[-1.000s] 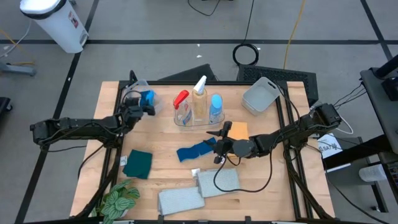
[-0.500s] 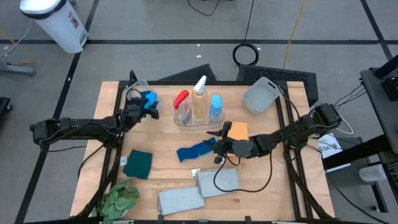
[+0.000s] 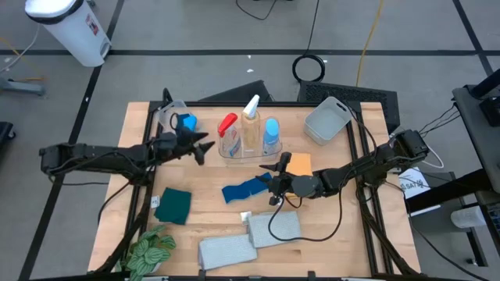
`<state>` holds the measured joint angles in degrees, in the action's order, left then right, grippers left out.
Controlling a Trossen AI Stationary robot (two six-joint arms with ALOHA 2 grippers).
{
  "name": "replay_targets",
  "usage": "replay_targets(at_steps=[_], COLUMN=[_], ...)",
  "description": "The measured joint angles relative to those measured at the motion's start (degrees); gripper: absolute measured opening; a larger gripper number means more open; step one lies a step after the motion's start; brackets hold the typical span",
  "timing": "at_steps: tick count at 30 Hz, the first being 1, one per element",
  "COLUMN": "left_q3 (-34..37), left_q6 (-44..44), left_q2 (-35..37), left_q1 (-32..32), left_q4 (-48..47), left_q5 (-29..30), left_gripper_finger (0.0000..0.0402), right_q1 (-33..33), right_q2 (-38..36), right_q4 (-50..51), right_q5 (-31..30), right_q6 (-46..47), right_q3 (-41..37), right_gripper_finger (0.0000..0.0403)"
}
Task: Pick & Place Kitchen Items
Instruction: Put the blue sponge into the white bin
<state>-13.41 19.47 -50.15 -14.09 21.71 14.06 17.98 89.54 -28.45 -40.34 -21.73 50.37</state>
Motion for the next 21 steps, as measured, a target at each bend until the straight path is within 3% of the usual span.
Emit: replay_targets(at_steps=[11,21], left_q3=[-0.72,-0.72], left_q6=[-0.89,-5.73], left_q2=[0.0,0.0], left_q1=[5.63,13.48], left_q4=[0.0,2.53], left_q5=[-12.5,-14.17], left_gripper_finger=[0.0266,0.0266], right_q1=[0.0,0.0], right_q2=[0.0,0.0], right_q4=[0.0,-0.48], right_q5=[0.0,0.04], right_q6=[0.02,0.01], right_q3=[0.0,0.0], right_gripper_finger=[0.0155,0.0155])
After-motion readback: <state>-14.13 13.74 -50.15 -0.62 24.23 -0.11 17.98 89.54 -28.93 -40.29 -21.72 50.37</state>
